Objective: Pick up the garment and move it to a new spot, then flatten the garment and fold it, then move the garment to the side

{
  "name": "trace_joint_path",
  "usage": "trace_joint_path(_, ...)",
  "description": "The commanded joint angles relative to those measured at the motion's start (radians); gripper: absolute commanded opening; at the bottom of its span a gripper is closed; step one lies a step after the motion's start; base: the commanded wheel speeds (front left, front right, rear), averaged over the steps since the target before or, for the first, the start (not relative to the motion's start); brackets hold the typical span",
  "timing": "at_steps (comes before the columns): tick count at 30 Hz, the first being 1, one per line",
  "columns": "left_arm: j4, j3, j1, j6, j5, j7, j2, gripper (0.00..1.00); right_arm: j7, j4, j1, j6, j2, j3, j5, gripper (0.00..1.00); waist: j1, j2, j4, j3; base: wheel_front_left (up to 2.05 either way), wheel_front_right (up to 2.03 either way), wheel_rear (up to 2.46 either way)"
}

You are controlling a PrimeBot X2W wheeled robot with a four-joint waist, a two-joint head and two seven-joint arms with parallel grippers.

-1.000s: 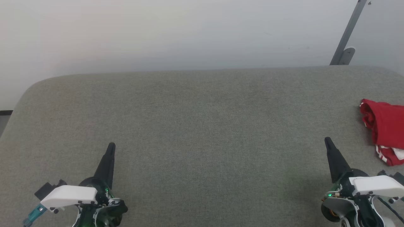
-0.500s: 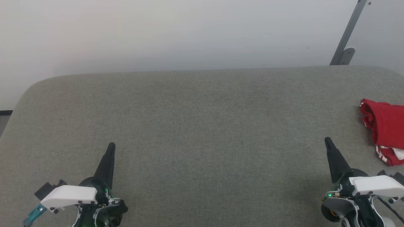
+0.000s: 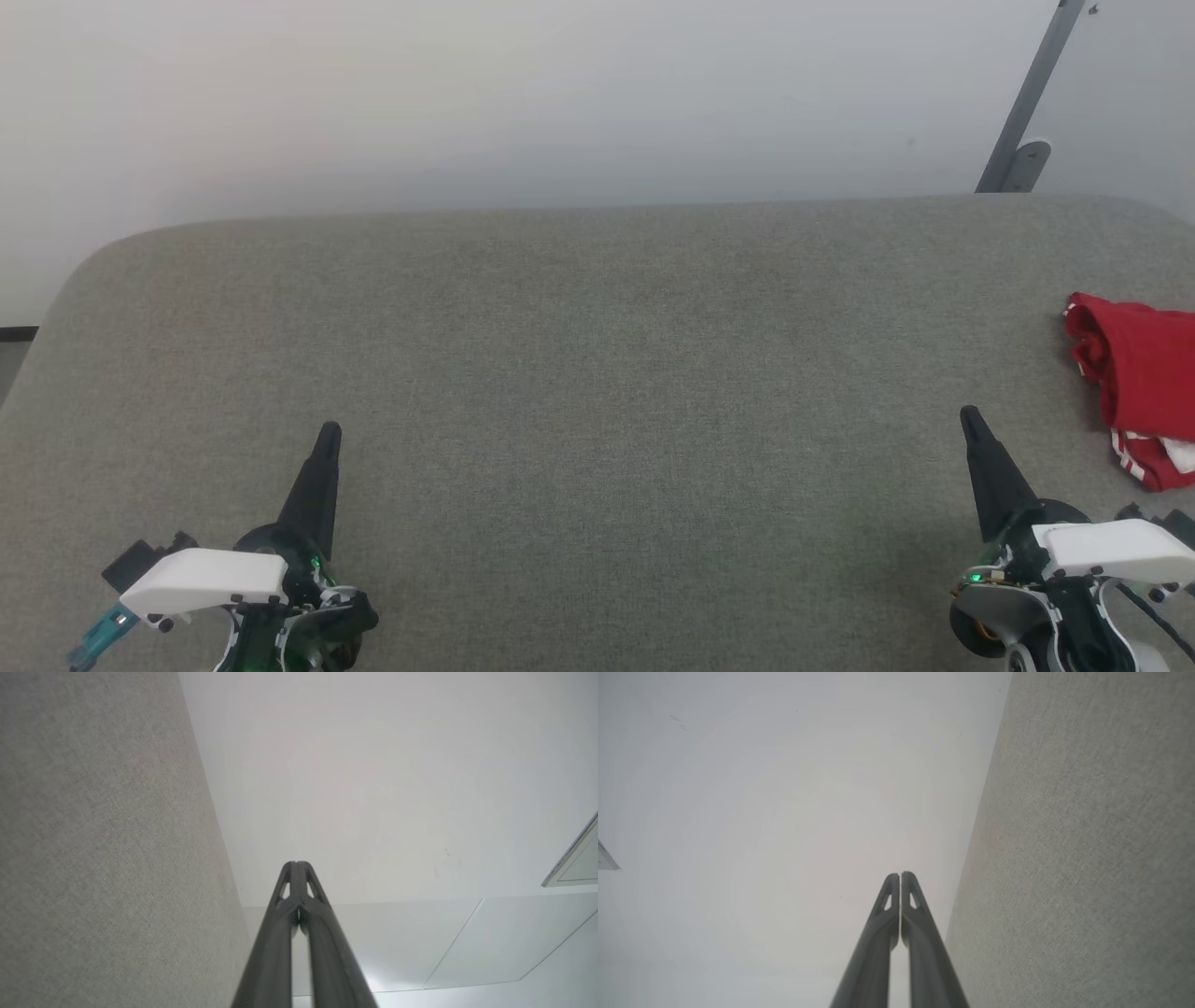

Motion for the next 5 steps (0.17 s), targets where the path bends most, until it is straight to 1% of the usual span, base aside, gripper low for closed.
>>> trace_joint_path(1, -0.003, 0.003, -0.012, -0.003, -0.003, 0.003, -0.003, 0.0, 0.002, -0.003, -0.005, 0.0, 0.003, -0.001, 0.004, 0.0, 0.0, 0.0, 0.0, 0.0, 0.0, 0.0, 0.0)
trace_joint_path(5, -0.003, 0.003, -0.012, -0.003, -0.003, 0.003, -0.003, 0.0, 0.002, -0.003, -0.005, 0.0, 0.003, -0.001, 0.004, 0.0, 0.0, 0.0, 0.0, 0.0, 0.0, 0.0, 0.0)
